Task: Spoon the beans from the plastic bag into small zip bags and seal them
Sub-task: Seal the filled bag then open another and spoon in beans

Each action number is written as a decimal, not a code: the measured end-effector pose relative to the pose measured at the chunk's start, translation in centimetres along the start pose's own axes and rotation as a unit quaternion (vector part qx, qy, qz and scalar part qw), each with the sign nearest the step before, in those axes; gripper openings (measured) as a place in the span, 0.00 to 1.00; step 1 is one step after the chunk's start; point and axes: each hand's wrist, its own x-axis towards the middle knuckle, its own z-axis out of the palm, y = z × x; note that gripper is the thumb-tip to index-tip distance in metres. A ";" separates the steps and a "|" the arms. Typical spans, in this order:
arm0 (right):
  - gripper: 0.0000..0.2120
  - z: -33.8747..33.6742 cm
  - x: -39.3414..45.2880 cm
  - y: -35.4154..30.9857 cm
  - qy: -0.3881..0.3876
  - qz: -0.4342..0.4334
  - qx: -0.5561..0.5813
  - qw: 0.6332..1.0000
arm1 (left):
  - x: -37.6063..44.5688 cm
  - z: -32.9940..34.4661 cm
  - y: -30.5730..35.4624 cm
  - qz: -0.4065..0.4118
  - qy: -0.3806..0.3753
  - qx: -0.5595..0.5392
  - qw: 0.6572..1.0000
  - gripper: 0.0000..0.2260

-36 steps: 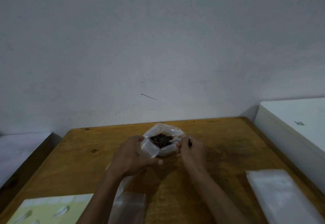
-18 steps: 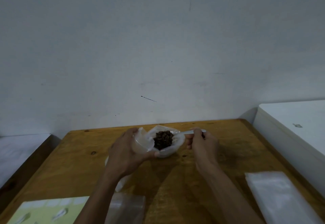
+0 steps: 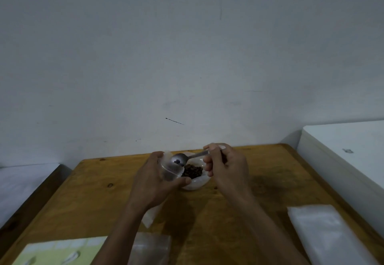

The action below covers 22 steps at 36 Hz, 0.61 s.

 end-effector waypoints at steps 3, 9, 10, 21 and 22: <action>0.11 -0.6 -0.4 0.2 0.011 -0.025 -0.011 1.000 | 0.0 -0.2 -0.2 0.004 0.004 -0.012 1.000 0.48; 0.11 -1.8 -0.1 0.8 0.075 -0.041 -0.033 0.996 | -0.2 -0.5 -0.5 0.000 0.017 -0.016 1.000 0.48; 0.11 -1.7 0.0 1.2 0.070 -0.042 -0.060 0.995 | -0.1 -0.5 -0.5 0.003 0.020 -0.007 1.000 0.48; 0.13 1.8 -1.4 6.5 0.050 0.161 -0.074 0.983 | 0.2 0.3 -0.8 0.025 0.001 0.093 0.995 0.47; 0.13 2.0 -1.5 6.4 0.063 0.195 -0.037 0.978 | 0.3 0.5 -0.9 0.025 -0.003 0.099 0.995 0.47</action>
